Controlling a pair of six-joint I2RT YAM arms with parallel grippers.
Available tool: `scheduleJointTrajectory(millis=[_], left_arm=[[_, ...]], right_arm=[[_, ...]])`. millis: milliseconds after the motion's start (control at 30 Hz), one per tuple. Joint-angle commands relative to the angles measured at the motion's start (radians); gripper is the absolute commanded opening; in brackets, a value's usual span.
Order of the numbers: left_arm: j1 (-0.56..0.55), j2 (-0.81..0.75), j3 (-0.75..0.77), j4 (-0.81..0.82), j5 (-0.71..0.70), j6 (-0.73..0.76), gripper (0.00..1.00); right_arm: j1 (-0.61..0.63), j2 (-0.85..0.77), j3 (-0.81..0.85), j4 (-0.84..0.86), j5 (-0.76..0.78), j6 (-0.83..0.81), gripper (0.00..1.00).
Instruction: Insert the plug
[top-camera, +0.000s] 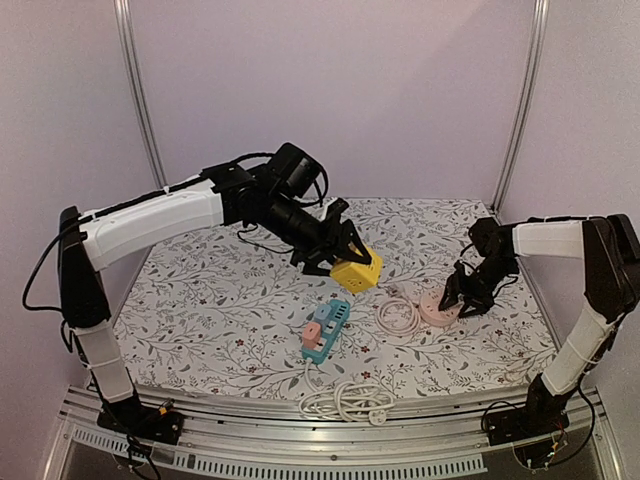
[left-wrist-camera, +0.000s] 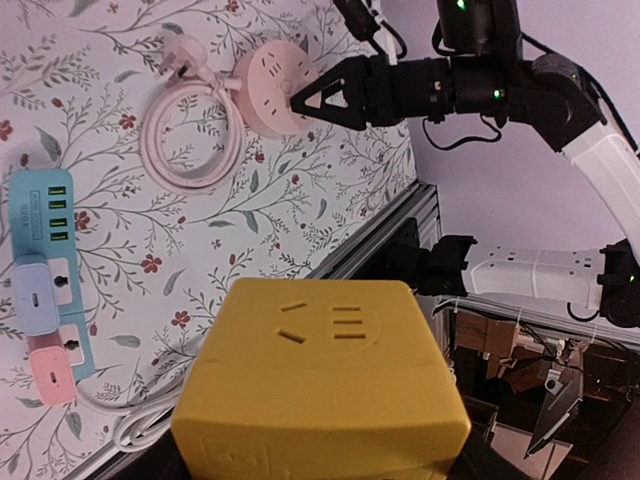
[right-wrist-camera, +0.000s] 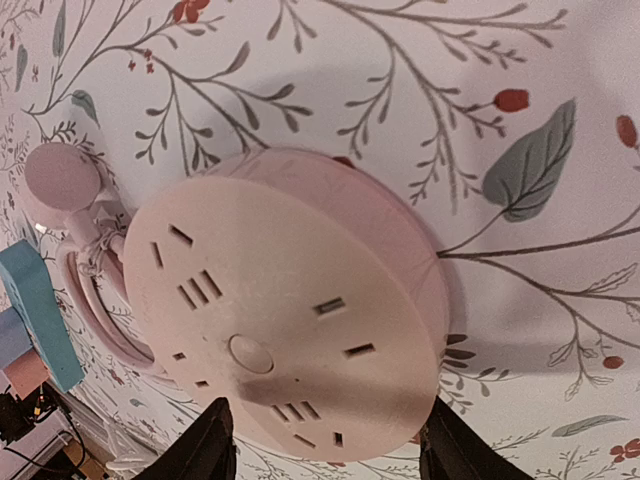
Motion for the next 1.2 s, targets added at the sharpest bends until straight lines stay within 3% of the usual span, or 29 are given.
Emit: scheduleJointTrajectory(millis=[0,267,600,867,1167], left_arm=[[-0.016,0.024,0.05,-0.028,0.011,0.077,0.0],[-0.034,0.057,0.158,-0.169,-0.054,0.29,0.0],[-0.106,0.147,0.325,-0.215,-0.229,0.703,0.0],[-0.125,0.236,0.435,-0.224,-0.227,0.783,0.0],[-0.163,0.243,0.427,-0.228,-0.236,0.821,0.0]], right_arm=[[0.08,0.036,0.023,0.016,-0.054,0.031,0.6],[0.221,0.139,0.155,0.017,-0.079,0.035,0.6],[0.231,0.084,0.247,-0.074,-0.095,-0.011,0.66],[0.068,-0.023,0.185,0.005,-0.071,0.002,0.68],[0.053,0.152,0.239,0.114,-0.136,-0.036,0.62]])
